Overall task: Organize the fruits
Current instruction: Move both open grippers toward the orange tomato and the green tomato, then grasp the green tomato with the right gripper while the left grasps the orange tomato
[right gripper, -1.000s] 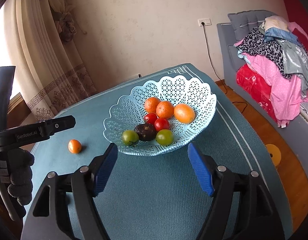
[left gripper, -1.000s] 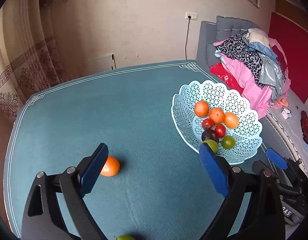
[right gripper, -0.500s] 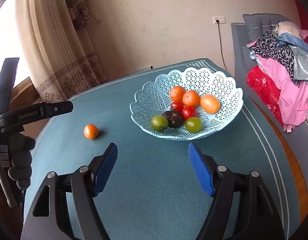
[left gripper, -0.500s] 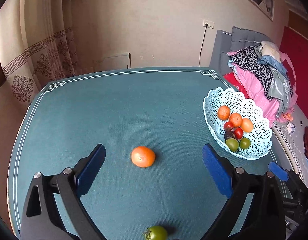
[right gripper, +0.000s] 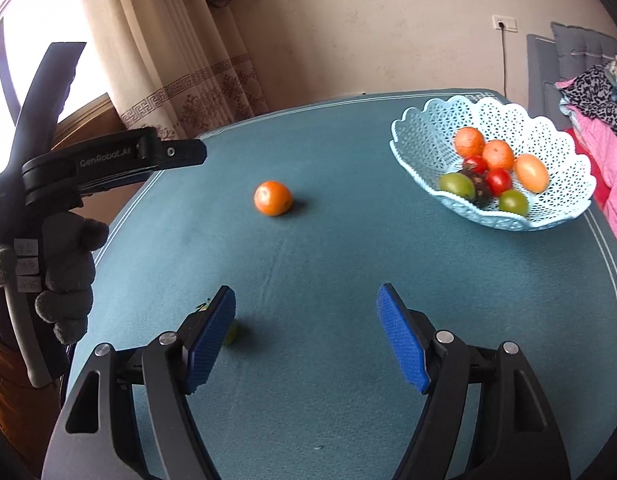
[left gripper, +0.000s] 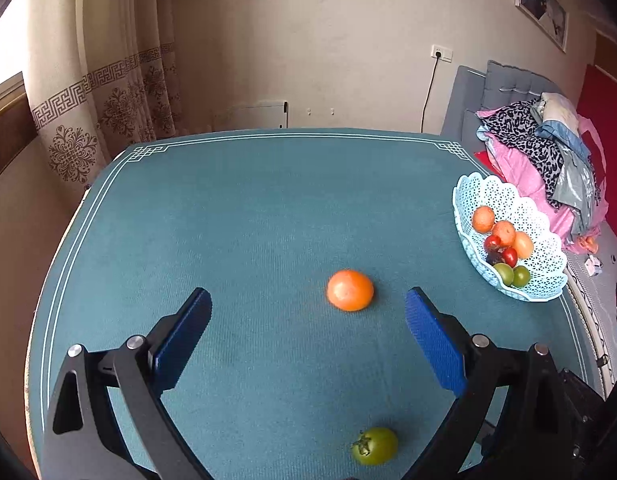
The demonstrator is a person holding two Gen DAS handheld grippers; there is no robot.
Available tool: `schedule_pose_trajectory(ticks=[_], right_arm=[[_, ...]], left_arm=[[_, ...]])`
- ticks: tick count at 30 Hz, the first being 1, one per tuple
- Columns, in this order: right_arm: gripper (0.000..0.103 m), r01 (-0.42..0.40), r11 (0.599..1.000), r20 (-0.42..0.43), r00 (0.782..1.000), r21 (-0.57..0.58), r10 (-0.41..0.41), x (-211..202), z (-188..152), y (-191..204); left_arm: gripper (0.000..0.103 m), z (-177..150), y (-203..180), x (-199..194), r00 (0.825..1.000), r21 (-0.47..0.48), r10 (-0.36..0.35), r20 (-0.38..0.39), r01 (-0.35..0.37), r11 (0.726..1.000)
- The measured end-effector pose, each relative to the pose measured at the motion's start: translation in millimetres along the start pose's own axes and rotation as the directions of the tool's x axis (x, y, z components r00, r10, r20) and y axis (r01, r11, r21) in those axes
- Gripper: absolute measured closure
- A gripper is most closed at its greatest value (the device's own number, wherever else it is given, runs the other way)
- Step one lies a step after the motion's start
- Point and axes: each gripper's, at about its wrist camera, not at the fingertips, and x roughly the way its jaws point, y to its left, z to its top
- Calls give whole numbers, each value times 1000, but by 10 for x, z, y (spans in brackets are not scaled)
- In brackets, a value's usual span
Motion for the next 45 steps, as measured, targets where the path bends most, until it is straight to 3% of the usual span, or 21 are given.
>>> schedule_pose_trajectory(ticks=[10,22,30,38,45], right_arm=[[30,-64,994,-67,996,-91,58,204,-107,464],[30,-71,983,-132,990,-168,49,506,-152,756],[43,-70,981,-154,987,-181,42,639,-156,789],[68,-59,976,-154,988,-209,26,750,-185,837],[68,-67,981,-144,989,-184,40,668,-181,757]], left_arm=[[5,-100,297,-7,999,-26,40,1,-40,999],[5,-170,449,92,997,-36,71,-12,-72,997],[5,-192,363,203,998,-17,63,-26,-63,998],[5,-136,144,368,999,14,19,-45,-19,1000],[5,-106,-58,497,999,64,4,-33,-2,998]])
